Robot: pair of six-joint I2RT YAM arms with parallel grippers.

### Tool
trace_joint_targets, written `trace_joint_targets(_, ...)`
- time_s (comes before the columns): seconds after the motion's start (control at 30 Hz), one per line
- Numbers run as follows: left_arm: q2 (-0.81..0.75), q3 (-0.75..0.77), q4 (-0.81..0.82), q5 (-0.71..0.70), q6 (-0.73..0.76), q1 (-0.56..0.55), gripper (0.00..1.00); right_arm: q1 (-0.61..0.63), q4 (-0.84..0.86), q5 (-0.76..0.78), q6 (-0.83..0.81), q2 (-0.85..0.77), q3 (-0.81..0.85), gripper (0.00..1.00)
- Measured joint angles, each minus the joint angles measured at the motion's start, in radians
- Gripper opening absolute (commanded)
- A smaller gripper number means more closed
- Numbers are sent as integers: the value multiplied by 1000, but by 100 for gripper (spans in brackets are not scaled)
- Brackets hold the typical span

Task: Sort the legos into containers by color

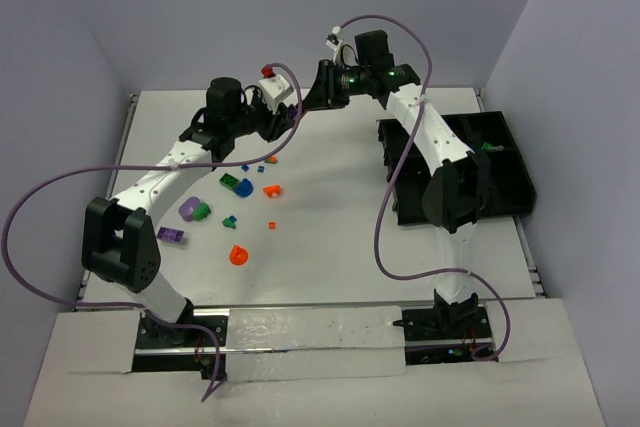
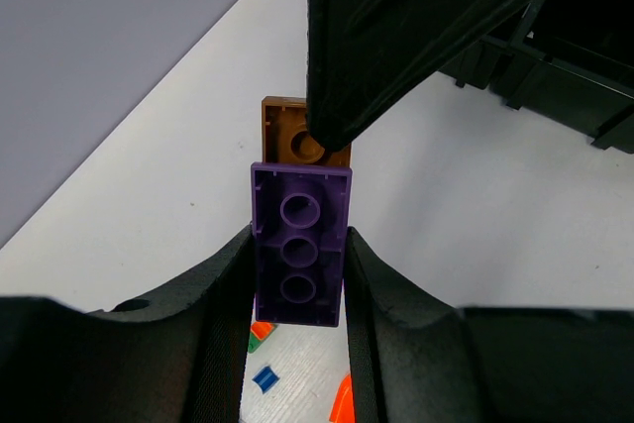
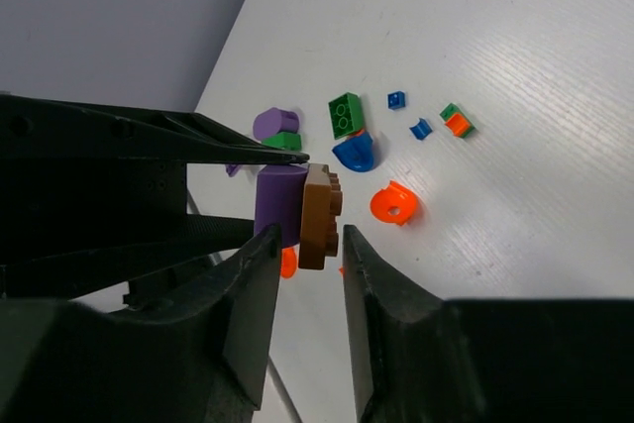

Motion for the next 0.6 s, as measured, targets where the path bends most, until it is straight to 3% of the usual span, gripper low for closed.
trace_joint_targets(0.13,-3,0,0,0,0,0,0,-1,2,-5,-2,1,0,6)
trace_joint_targets(0.2,-5,0,0,-1,0,0,0,-3,4,-18,0,3,0,1)
trace_joint_targets(0.43,-10,0,0,-9,-2,-2,0,-4,3,-6,-24,4,0,0)
trace_joint_targets(0.6,-19,0,1,-18,-5,-5,0,-4,-39,181,-83,3,-1,0)
